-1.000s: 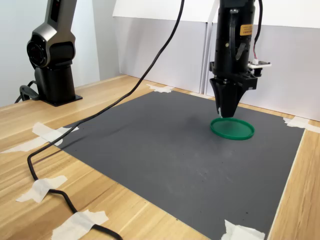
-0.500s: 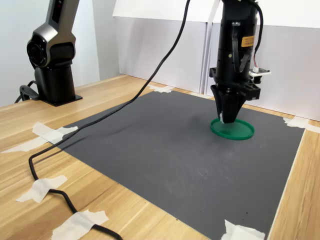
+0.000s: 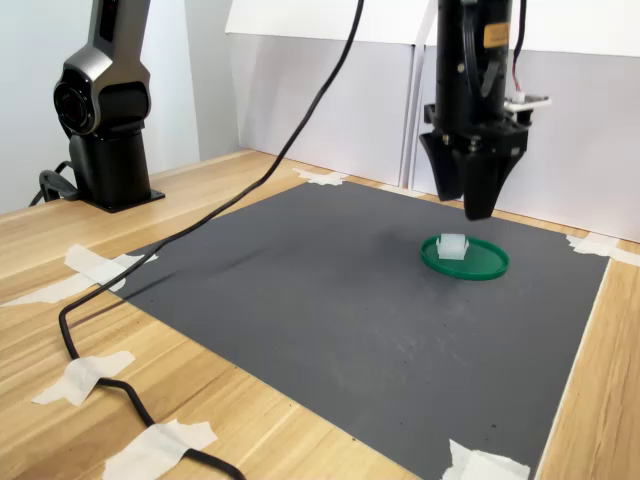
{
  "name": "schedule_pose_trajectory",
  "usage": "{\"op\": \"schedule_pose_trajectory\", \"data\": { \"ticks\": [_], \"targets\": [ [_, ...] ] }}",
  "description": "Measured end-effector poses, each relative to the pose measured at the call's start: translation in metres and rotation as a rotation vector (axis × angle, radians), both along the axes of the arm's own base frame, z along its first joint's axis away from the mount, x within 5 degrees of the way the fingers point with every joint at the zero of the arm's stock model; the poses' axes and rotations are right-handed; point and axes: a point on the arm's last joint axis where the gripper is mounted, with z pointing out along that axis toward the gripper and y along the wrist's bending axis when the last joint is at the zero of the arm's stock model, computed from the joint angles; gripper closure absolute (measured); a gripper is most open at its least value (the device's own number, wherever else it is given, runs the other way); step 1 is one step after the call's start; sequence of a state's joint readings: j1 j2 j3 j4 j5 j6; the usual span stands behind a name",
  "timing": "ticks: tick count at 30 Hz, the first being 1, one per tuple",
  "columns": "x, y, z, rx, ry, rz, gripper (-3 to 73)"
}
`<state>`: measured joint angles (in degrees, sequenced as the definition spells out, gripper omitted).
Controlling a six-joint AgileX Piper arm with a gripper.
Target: Grasp a white terminal and put it on the green lid.
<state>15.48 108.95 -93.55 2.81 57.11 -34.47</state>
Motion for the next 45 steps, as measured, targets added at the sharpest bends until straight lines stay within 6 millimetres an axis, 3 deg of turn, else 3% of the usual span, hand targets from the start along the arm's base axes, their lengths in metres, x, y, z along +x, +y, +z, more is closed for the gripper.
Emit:
{"op": "schedule_pose_trajectory", "data": {
  "ticks": [4,6,9,12,15,20,30,36,45],
  "targets": [
    [-0.02,-0.007,0.038,0.044,-0.084,-0.059,30.8],
    [-0.035,-0.015,0.051,0.07,-0.117,-0.084,43.1],
    [-0.058,-0.037,0.065,0.11,-0.178,-0.144,61.1],
    [-0.083,-0.061,0.074,0.129,-0.259,-0.2,68.9],
    [-0.117,-0.079,0.081,0.14,-0.337,-0.241,70.4],
    [-0.172,-0.088,0.077,0.18,-0.428,-0.269,71.1],
    [-0.254,-0.095,0.019,0.352,-0.595,-0.4,71.1],
    [-0.29,-0.101,0.004,0.52,-0.677,-0.552,71.1],
    [-0.32,-0.107,-0.007,0.587,-0.688,-0.667,71.1]
  ]
}}
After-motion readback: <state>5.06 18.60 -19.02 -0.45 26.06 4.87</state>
